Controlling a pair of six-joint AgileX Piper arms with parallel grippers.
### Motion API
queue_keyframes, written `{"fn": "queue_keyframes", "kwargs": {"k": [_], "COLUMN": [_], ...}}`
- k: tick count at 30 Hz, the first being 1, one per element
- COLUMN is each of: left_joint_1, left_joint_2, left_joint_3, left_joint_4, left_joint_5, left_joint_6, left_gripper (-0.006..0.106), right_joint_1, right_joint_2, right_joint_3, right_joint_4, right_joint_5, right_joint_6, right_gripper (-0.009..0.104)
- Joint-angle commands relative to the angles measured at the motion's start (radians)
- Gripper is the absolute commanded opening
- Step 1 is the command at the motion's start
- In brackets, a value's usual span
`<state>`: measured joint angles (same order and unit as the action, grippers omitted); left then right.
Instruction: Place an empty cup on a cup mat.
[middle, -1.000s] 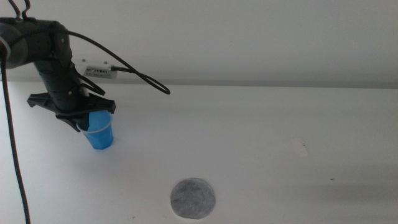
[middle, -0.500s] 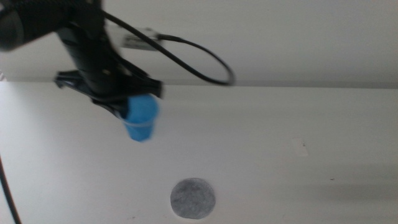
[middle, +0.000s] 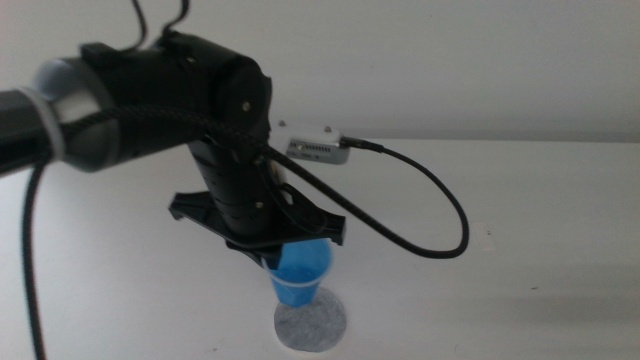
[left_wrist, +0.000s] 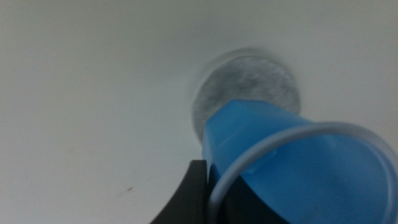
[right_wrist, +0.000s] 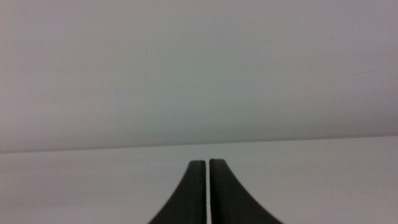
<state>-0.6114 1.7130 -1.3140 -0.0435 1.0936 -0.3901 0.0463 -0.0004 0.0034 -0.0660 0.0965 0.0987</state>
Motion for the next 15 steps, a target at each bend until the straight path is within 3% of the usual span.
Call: {"fn": "queue_keyframes", "kwargs": {"k": [1, 15], "left_joint_1": [-0.01, -0.038], "left_joint_2": [0.024, 0.121], "left_joint_3": [0.004, 0.015], "left_joint_4": [-0.04, -0.034], "left_joint_5": [-0.039, -0.086], "left_joint_6": [-0.01, -0.012], "left_gripper": [-0.002, -0.002], "right_joint_1": [0.002, 0.002], "right_joint_2": [-0.036, -0.036], "right_joint_3": [0.035, 0.035], "right_joint_4": [-0.01, -0.01], "right_joint_5": [-0.006, -0.006], "right_joint_6": [-0.001, -0.001], "right_gripper": [-0.002, -0.002]}}
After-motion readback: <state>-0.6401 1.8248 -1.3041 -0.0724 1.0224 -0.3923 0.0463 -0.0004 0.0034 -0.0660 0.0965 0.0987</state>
